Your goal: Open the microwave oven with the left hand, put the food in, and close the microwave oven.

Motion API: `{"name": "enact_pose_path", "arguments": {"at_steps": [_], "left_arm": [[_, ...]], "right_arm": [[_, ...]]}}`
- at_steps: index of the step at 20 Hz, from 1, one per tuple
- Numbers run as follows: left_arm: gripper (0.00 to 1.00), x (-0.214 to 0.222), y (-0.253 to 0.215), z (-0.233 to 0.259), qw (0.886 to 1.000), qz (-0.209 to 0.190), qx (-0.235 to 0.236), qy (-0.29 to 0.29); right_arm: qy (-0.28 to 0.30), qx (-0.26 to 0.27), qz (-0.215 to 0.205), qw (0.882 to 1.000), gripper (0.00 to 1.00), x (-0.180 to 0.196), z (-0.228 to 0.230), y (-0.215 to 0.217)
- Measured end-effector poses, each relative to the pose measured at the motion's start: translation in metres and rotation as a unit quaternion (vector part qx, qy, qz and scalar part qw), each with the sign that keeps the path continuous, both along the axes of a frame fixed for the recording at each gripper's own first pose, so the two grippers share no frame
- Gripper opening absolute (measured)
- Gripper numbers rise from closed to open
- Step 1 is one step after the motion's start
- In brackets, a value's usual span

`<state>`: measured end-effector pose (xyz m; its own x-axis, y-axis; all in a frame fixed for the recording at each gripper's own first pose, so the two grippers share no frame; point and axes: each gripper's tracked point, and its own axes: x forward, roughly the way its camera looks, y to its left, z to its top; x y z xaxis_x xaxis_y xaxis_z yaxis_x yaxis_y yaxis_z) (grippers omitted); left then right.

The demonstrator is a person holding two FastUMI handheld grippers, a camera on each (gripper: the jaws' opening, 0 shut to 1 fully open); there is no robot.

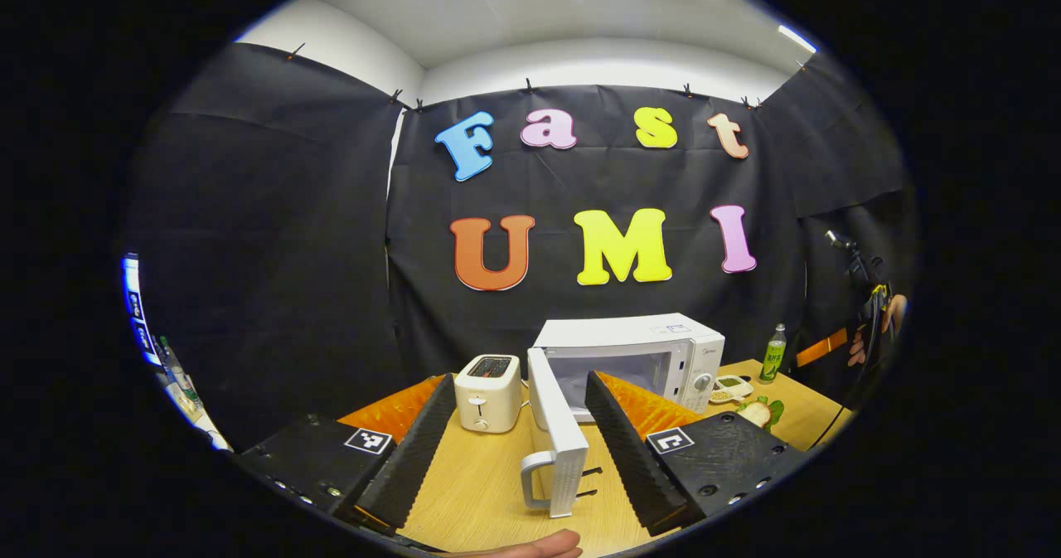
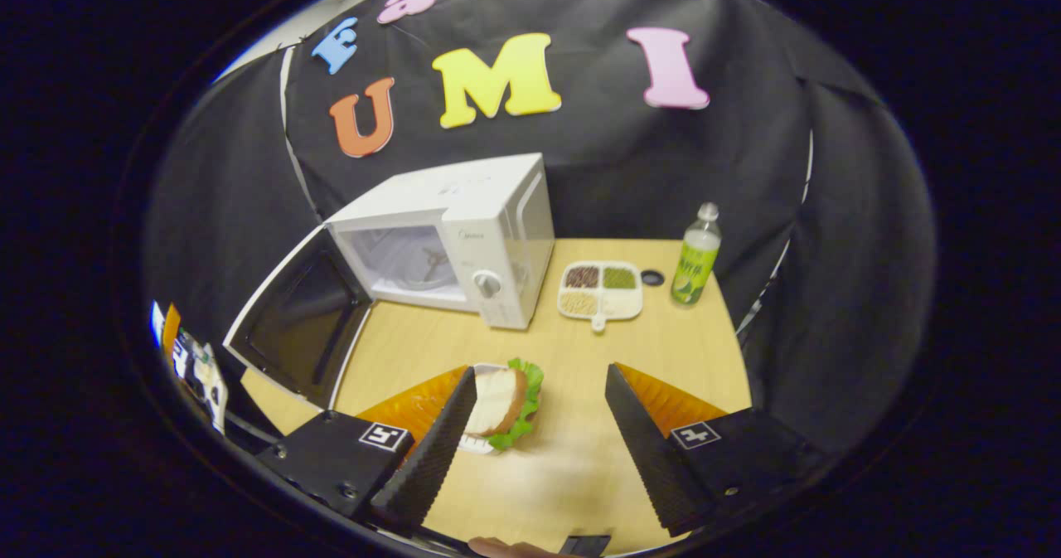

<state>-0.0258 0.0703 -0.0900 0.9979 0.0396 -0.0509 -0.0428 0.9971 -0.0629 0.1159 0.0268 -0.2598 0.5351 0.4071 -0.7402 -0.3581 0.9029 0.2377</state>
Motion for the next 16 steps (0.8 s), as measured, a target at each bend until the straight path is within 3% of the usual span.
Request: {"name": "enact_pose_path", "arguments": {"at_steps": [1,2,5,6,9,10,11,12,13,14,16], "left_arm": [[0.95,0.005,-0.004,0.001,1.000,-0.003,-0.002,-0.002],[0.95,0.011,-0.007,-0.002,1.000,-0.003,-0.004,0.003],[0.95,0.023,-0.010,-0.006,1.000,0.011,-0.009,0.009],[0.95,0.026,-0.012,-0.006,1.000,0.018,-0.003,0.006],[0.96,0.034,-0.016,-0.009,1.000,0.027,0.008,0.004],[0.96,0.036,-0.020,-0.011,1.000,0.026,0.008,0.007],[0.96,0.037,-0.021,-0.012,1.000,0.027,0.009,0.008],[0.96,0.038,-0.021,-0.012,0.999,0.030,0.013,0.008],[0.96,0.038,-0.018,-0.013,0.999,0.036,0.018,0.009],[0.96,0.038,-0.018,-0.014,0.999,0.042,0.024,0.010],[0.96,0.035,-0.019,-0.017,0.998,0.045,0.030,0.013]], "right_arm": [[0.036,0.017,0.008,0.999,0.99,-0.001,-0.015,0.003],[0.069,0.031,0.021,0.997,0.85,-0.001,-0.028,0.006],[0.134,0.071,0.053,0.987,0.83,-0.003,-0.055,0.013],[0.161,0.091,0.061,0.981,0.93,-0.004,-0.062,0.017],[0.206,0.138,0.066,0.967,0.89,-0.004,-0.080,0.021],[0.214,0.147,0.068,0.963,0.77,-0.002,-0.087,0.021],[0.220,0.157,0.066,0.960,0.76,-0.001,-0.092,0.023],[0.227,0.166,0.068,0.957,0.85,-0.001,-0.096,0.024],[0.238,0.174,0.071,0.953,0.73,-0.003,-0.101,0.025],[0.250,0.187,0.070,0.948,0.83,-0.004,-0.105,0.029],[0.265,0.217,0.072,0.937,0.77,-0.005,-0.111,0.039]]}}
